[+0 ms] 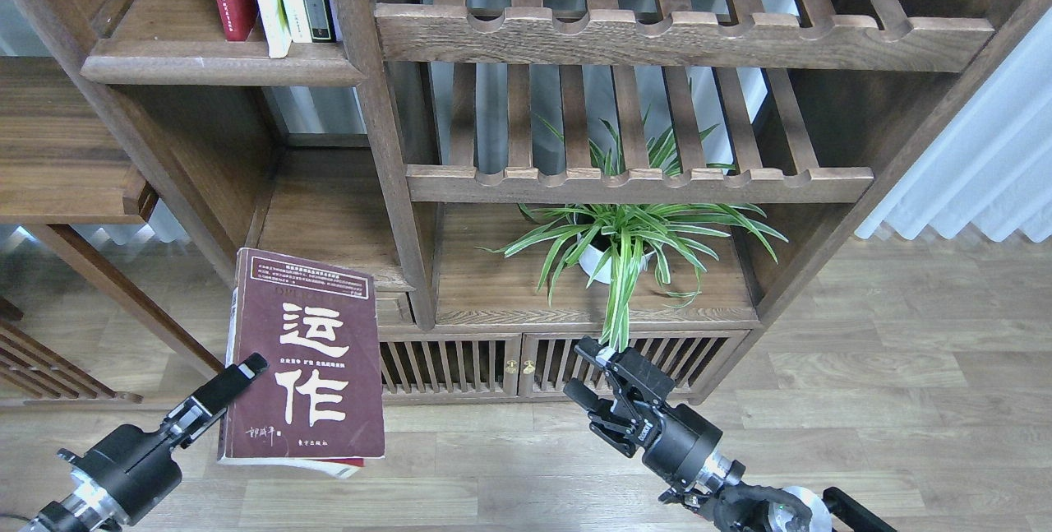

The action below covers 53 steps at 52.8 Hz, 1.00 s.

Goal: Organize books on shelf

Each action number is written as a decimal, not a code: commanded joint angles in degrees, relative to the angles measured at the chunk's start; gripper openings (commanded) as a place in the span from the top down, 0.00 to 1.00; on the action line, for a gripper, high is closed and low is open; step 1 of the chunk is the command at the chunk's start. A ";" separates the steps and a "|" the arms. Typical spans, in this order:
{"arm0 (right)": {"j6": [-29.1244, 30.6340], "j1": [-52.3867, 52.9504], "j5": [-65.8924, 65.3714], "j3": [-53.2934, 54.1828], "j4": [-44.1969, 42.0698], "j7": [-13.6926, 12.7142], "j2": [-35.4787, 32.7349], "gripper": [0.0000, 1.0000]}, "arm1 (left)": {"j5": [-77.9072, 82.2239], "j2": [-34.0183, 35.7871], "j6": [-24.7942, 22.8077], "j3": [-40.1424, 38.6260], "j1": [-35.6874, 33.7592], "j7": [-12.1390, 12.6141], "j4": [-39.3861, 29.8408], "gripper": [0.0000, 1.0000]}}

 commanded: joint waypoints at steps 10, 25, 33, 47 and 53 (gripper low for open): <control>0.00 0.35 -0.15 0.02 -1.50 -0.01 1.04 0.03 | -12.21 9.86 0.00 -23.35 -7.42 -0.67 0.04 0.95; 0.00 0.35 -0.77 -0.06 -1.68 -0.01 1.57 0.04 | -10.38 4.53 0.00 -10.70 -40.64 0.12 0.48 0.94; 0.00 0.26 -0.77 0.02 -1.77 -0.01 1.48 0.03 | -2.20 -2.07 0.00 -11.92 -45.93 0.12 4.00 0.93; 0.00 0.26 -0.68 -0.24 -1.77 -0.01 1.48 0.03 | -1.76 -3.30 0.00 -13.95 -49.61 0.21 18.41 0.92; 0.00 -0.09 -0.68 -0.15 -1.68 -0.01 1.39 0.03 | 0.52 -8.57 0.00 -11.14 -57.87 0.12 26.14 0.92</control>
